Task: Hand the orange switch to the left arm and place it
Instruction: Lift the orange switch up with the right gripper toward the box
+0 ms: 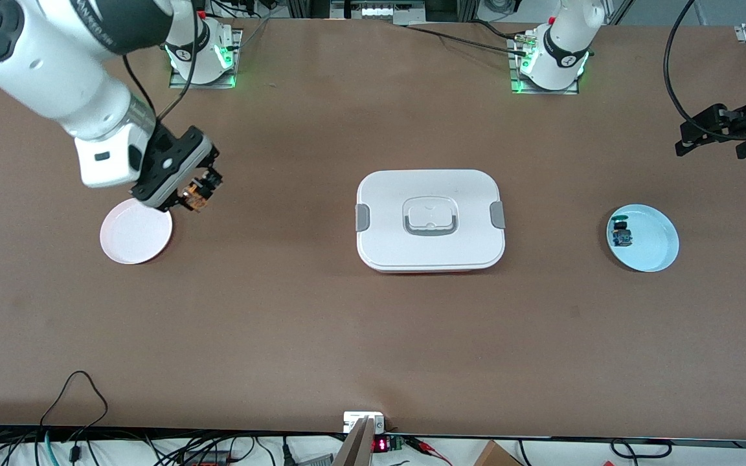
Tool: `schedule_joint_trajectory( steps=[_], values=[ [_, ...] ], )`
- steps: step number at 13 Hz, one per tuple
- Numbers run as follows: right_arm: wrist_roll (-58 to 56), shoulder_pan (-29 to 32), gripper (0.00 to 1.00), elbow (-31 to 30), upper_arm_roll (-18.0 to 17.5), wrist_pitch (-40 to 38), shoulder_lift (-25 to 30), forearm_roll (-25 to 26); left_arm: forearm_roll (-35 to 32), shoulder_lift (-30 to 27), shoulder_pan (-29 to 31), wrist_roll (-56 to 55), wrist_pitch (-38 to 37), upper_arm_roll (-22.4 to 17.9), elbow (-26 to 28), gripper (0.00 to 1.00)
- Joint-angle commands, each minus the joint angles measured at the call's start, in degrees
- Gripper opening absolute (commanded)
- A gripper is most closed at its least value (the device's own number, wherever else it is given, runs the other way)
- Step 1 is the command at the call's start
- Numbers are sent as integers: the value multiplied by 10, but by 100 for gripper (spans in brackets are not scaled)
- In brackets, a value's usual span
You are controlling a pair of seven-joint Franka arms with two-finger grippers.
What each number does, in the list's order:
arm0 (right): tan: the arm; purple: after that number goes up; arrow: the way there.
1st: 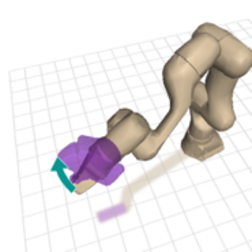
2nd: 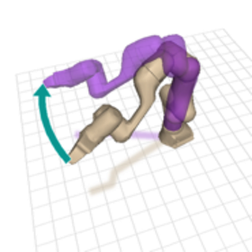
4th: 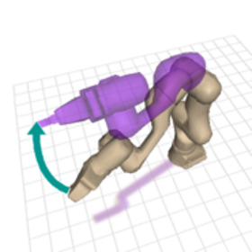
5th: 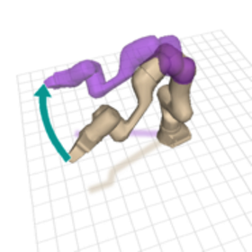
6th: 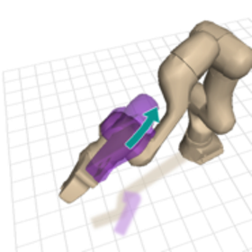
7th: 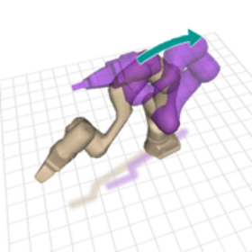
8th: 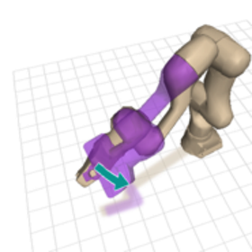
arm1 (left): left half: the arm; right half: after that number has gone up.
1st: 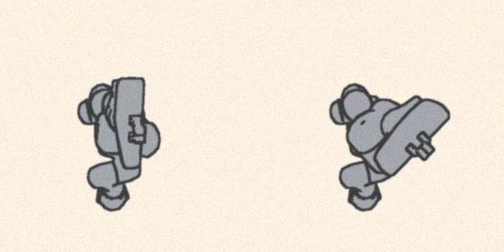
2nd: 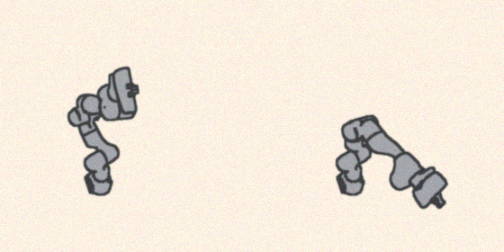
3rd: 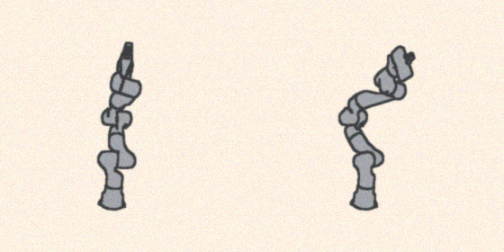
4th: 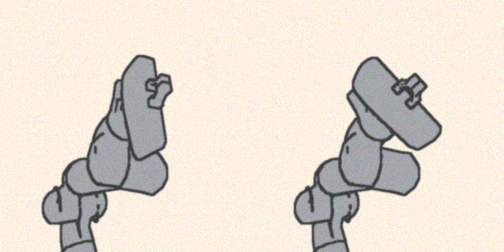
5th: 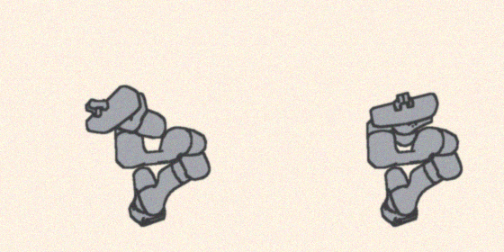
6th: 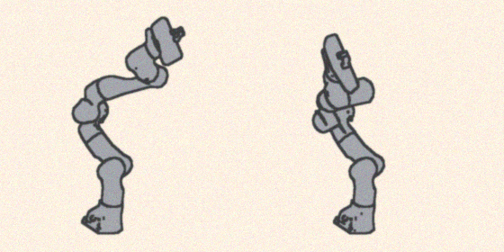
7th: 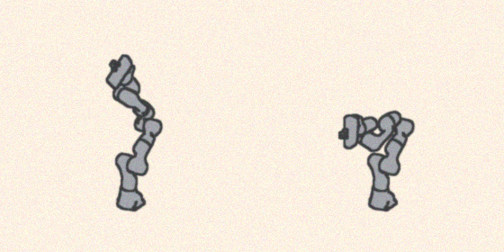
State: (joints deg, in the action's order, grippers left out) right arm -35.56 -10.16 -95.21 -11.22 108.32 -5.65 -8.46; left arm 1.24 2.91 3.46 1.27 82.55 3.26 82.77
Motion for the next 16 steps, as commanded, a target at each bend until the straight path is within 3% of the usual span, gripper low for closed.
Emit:
schedule_joint_trajectory(
  steps=[1,4,5,7,9,12,15,16],
  values=[
    [-25,-1,15,16,-20,2,-1,-76,6,32,3,0,-17,2,-11,100],
    [-79,-11,16,14,-22,52,-8,-161,20,46,2,4,-42,3,-11,100],
    [-100,-12,16,14,-22,62,-12,-186,60,49,3,1,-64,-1,-11,100],
    [-151,-24,16,13,-22,81,-24,-286,122,60,28,0,-101,-4,-9,100],
    [-235,-33,20,14,-22,114,-46,-394,232,85,75,1,-128,-4,-8,100],
    [-347,-52,7,11,-21,166,-57,-507,367,127,99,1,-169,-3,0,100],
    [-411,-74,7,12,-21,208,-71,-578,547,133,106,5,-155,-4,99,100],
    [-438,-89,7,13,-21,234,-77,-595,574,132,106,4,-144,1,115,100]
  ],
)
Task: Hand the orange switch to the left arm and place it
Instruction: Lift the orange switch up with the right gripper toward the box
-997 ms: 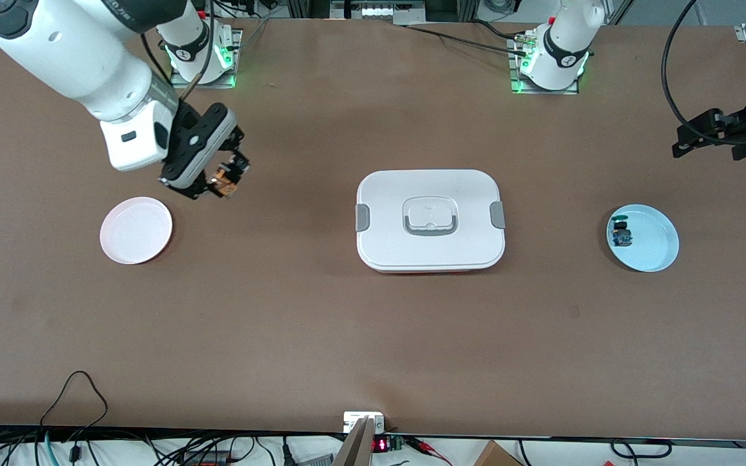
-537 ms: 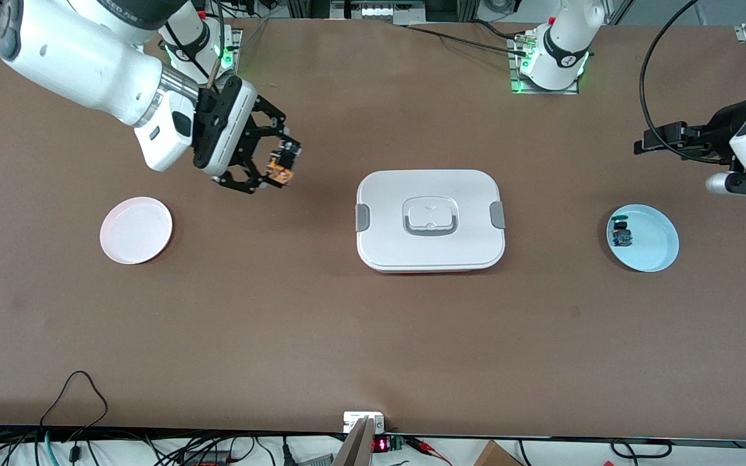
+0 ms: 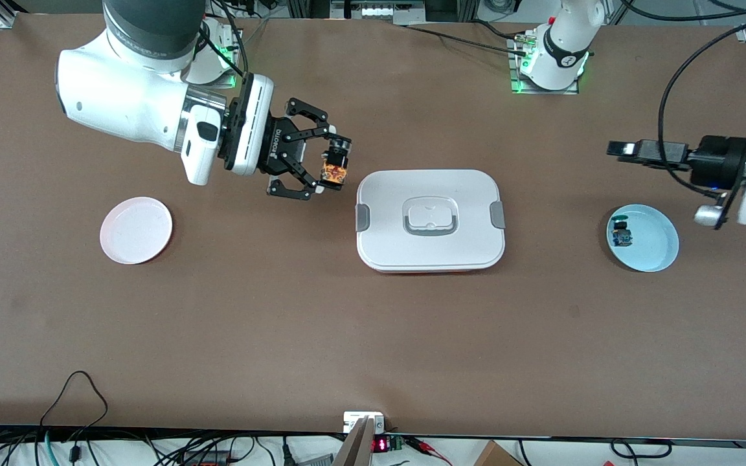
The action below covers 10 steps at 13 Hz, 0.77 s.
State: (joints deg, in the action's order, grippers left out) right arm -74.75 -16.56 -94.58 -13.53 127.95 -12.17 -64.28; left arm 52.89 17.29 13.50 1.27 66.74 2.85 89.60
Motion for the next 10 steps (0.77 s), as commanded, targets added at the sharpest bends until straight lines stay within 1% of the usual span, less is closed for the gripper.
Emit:
schedule_joint_trajectory(
  steps=[1,3,4,6,7,9,10],
  values=[
    [-70,-42,7,6,1,57,-21,-64,79,-11,0,3,22,7,51,100],
    [-106,-57,7,5,2,59,-36,-157,151,-11,-21,3,49,13,78,100],
    [-134,-62,7,5,2,58,-41,-201,178,-13,-32,3,77,16,88,100],
    [-185,-66,7,6,1,54,-48,-272,224,-11,-47,-2,125,45,90,100],
    [-201,-71,7,6,1,53,-50,-302,235,-13,-50,-6,153,67,92,100],
    [-204,-79,7,6,2,51,-51,-348,251,-18,-50,-48,216,113,95,100],
    [-205,-87,7,7,2,43,-54,-361,259,-21,-51,-64,239,125,93,100]
  ],
)
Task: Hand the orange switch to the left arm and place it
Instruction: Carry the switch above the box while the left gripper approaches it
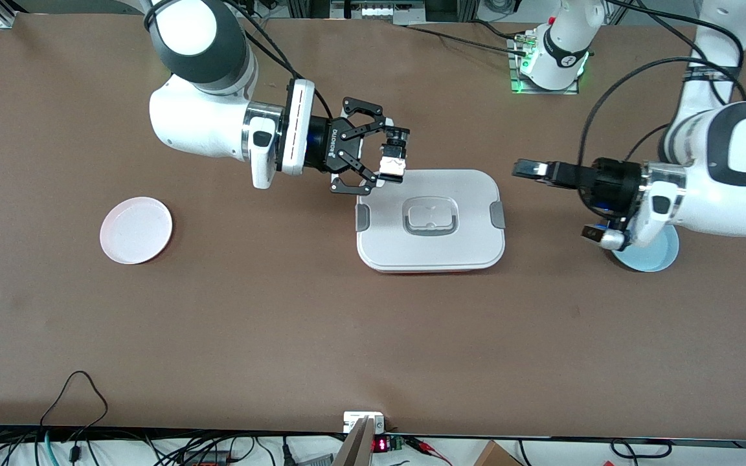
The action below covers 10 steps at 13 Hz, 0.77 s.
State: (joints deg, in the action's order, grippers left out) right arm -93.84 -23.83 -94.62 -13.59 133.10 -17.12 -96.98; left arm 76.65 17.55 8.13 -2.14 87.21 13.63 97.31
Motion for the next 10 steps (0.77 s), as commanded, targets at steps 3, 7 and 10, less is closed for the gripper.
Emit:
schedule_joint_trajectory(
  steps=[3,7,10],
  values=[
    [-14,-30,7,8,2,-14,-6,-39,26,-28,3,-58,111,74,4,100],
    [-34,-40,7,8,2,-14,-13,-39,25,-30,3,-128,158,112,-28,100],
    [-56,-42,7,9,2,-14,-18,-38,19,-41,3,-126,156,123,-20,100]
  ],
)
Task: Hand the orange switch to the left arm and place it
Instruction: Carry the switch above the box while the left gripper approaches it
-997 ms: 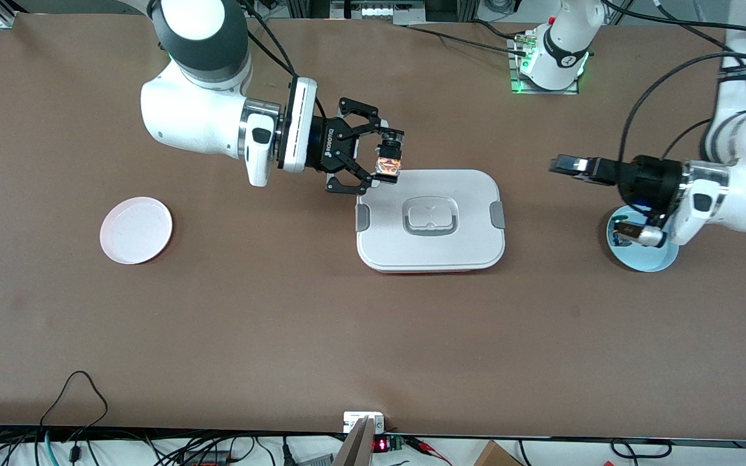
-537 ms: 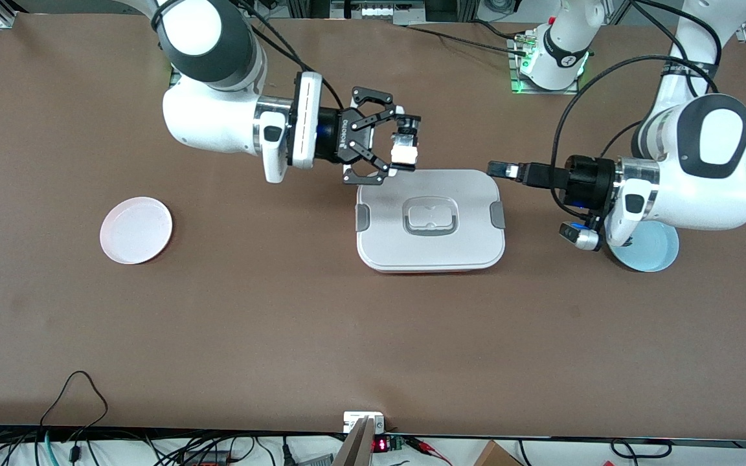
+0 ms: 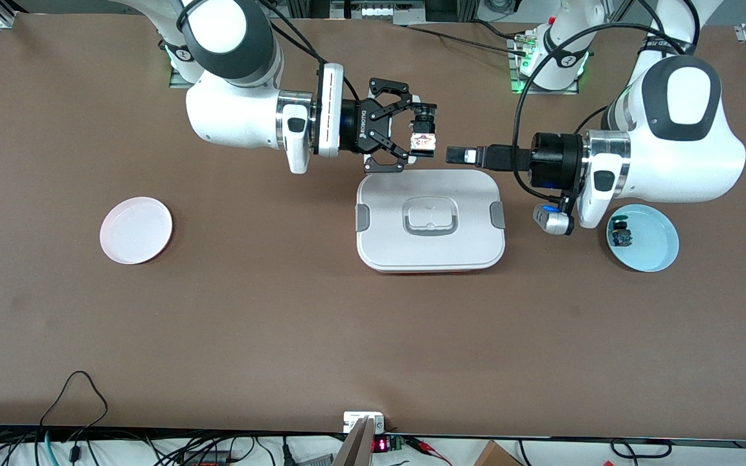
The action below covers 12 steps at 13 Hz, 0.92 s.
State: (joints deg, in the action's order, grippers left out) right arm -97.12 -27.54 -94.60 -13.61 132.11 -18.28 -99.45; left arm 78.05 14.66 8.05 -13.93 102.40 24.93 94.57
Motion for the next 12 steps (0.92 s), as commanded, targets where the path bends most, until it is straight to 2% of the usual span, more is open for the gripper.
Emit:
schedule_joint_trajectory(
  steps=[1,8,12],
  values=[
    [-26,-5,8,9,2,-4,-6,-14,2,-16,4,-5,4,12,11,100],
    [-78,-4,8,10,3,-4,-10,-44,1,-42,5,132,2,16,55,100],
    [-80,-4,9,10,3,-4,-10,-45,1,-62,5,138,1,29,72,100]
  ],
)
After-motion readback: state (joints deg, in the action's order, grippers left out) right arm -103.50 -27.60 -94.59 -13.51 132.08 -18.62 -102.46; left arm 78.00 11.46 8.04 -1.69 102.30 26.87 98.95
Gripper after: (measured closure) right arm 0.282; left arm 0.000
